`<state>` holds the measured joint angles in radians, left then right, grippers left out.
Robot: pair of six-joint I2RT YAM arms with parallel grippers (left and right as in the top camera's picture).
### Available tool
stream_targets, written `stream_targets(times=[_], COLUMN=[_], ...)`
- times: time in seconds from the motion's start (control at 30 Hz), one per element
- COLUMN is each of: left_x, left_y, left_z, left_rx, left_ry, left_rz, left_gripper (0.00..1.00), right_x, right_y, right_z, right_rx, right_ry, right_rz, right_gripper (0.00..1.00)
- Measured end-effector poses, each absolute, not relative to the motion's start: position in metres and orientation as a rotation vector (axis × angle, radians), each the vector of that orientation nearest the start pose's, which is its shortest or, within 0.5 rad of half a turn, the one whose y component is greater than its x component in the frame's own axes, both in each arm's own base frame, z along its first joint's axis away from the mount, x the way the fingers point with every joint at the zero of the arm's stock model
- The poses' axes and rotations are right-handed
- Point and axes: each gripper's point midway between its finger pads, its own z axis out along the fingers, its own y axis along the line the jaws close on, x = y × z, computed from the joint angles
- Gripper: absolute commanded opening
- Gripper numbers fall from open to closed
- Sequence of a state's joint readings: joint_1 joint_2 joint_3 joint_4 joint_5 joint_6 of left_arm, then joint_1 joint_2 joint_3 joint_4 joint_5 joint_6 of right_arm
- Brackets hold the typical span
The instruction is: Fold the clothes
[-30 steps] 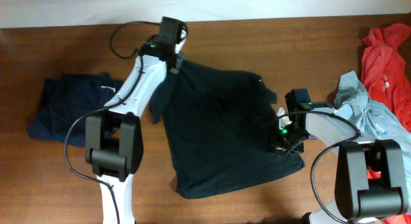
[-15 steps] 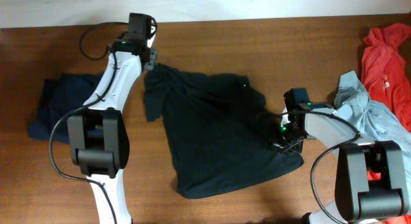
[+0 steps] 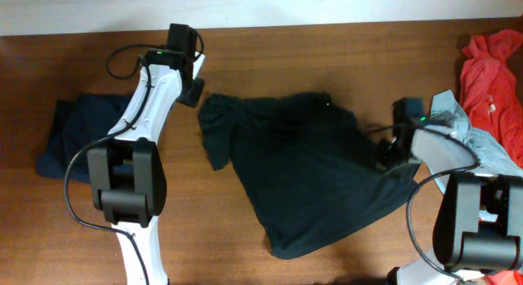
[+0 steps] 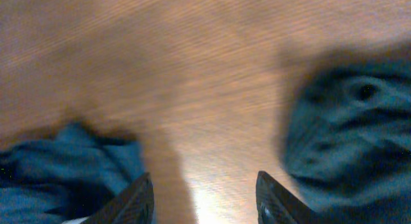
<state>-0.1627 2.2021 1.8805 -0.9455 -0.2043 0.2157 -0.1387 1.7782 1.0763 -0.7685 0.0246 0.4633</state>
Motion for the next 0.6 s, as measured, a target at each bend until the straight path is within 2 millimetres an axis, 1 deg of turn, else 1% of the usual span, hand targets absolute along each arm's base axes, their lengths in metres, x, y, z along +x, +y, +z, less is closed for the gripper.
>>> stream_targets(times=[0.07,0.13,0.17,0.23,0.27,0.33,0.4,0.47,0.6], left_x=[0.491,0.484,0.482,0.475,0.472,0.467,0.462,0.459,0.462], left_y=[-0.058,-0.069,-0.074,-0.087,-0.093,-0.104,-0.118,-0.135,-0.177], left_z=[0.072,0.069,0.069,0.068,0.068,0.068,0.069,0.069,0.074], left_rx=[0.516,0.537,0.546,0.6,0.628,0.717,0.82,0.956,1.174], left_ry=[2.814,2.836,2.843,2.85,2.849,2.834,2.805,2.751,2.588], left_rz=[0.208,0.113,0.068,-0.036,-0.078,-0.144,-0.184,-0.206,-0.217], left_gripper=[0.43,0.42,0.42,0.42,0.42,0.42,0.4,0.37,0.37], right_x=[0.353,0.388,0.402,0.42,0.424,0.425,0.419,0.407,0.38], right_y=[-0.057,-0.063,-0.065,-0.067,-0.066,-0.061,-0.053,-0.042,-0.023], right_z=[0.037,0.068,0.083,0.11,0.12,0.132,0.134,0.131,0.119], right_rx=[0.822,0.739,0.71,0.666,0.652,0.629,0.607,0.588,0.578], right_ry=[2.826,2.729,2.689,2.636,2.628,2.638,2.678,2.743,2.87], right_rz=[-0.012,-0.001,0.003,0.012,0.02,0.055,0.106,0.162,0.258], right_gripper=[0.19,0.19,0.19,0.19,0.19,0.21,0.25,0.27,0.27])
